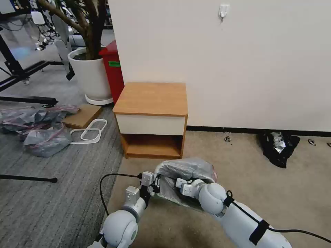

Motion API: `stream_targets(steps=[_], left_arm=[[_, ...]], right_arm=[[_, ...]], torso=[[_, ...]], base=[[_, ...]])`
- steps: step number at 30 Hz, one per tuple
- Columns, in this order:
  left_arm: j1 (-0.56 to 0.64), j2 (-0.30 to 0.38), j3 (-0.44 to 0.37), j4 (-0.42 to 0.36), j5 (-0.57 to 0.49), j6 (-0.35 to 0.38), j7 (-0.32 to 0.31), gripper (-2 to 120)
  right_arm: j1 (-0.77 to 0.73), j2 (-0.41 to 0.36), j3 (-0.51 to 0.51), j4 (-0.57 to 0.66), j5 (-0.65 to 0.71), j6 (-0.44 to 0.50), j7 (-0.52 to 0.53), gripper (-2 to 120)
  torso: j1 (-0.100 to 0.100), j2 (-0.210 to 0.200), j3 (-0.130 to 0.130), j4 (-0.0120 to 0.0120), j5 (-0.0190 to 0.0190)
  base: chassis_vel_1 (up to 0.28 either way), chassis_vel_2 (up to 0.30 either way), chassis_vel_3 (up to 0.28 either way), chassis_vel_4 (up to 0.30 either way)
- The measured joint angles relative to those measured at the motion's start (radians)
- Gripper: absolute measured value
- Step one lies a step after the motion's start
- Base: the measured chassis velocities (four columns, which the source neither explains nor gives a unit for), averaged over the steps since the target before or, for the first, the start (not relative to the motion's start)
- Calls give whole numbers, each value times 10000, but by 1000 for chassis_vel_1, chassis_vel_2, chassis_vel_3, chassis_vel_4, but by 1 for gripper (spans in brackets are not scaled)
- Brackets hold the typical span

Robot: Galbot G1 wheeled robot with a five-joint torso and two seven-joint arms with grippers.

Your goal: Pick up the garbage bag from the table and place it over the trash can.

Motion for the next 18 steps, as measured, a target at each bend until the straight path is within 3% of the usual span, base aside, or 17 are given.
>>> stream_targets(steps=[18], left_arm=[[84,-43,47,-19,-7,17,-1,1]], right_arm=[[-29,347,162,-585,-110,28,236,0]], torso=[[0,0,0,0,0]], base=[[0,0,0,0]])
